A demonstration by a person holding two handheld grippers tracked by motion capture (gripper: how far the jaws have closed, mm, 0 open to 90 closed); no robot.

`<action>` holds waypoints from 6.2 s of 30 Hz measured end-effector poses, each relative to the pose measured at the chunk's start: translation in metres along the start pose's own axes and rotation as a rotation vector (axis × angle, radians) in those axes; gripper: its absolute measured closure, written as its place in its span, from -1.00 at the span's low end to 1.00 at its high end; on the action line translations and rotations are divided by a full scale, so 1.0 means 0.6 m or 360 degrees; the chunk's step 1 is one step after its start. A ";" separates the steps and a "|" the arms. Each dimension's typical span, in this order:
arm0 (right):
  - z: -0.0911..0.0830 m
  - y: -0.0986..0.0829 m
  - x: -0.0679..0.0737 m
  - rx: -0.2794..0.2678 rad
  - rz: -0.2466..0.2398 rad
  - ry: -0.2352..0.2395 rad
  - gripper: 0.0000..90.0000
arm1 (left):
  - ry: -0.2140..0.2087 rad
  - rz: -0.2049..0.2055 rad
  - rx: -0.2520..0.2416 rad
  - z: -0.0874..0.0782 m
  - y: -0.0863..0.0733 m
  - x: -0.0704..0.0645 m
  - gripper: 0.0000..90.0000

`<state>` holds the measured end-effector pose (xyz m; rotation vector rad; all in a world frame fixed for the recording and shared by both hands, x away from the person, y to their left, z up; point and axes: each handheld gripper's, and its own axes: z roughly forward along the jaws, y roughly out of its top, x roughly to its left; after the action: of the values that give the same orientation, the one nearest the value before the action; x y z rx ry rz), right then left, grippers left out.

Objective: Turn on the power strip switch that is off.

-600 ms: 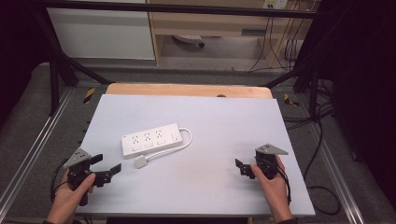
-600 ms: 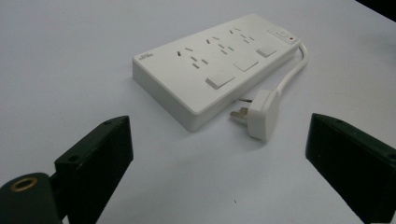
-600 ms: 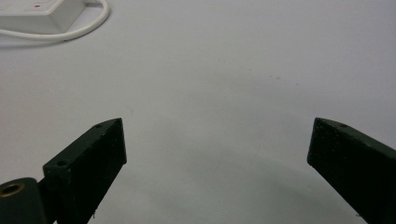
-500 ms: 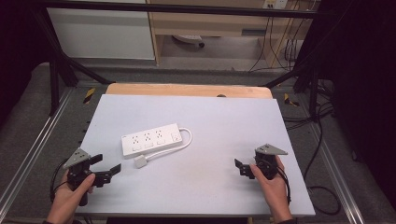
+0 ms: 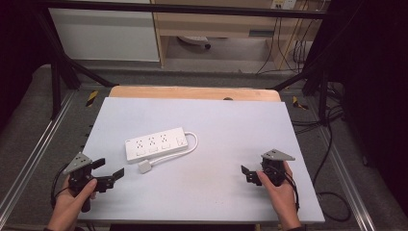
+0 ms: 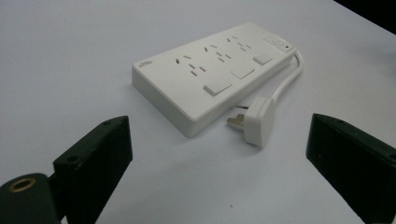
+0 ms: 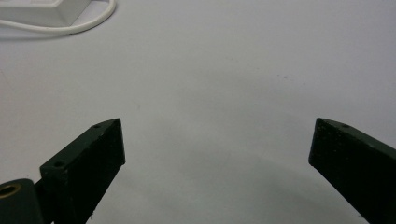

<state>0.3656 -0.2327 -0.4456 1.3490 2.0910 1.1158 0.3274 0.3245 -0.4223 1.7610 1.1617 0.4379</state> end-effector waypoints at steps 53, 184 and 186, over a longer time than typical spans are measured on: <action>0.004 -0.002 0.016 -0.0012 -0.0075 0.0031 -0.92 | 0.0033 -0.0001 -0.0097 -0.003 0.049 -0.011 -0.87; 0.000 -0.003 0.012 -0.0017 -0.0059 0.0041 -0.92 | -0.0020 0.0098 0.0072 0.181 0.112 -0.037 -0.73; 0.000 -0.003 0.011 -0.0017 -0.0056 0.0044 -0.92 | -0.0021 0.0111 0.0080 0.183 0.112 -0.039 -0.66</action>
<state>0.3616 -0.2271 -0.4464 1.2940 2.1171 1.1359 0.4281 0.2414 -0.4143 1.8495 1.1134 0.4411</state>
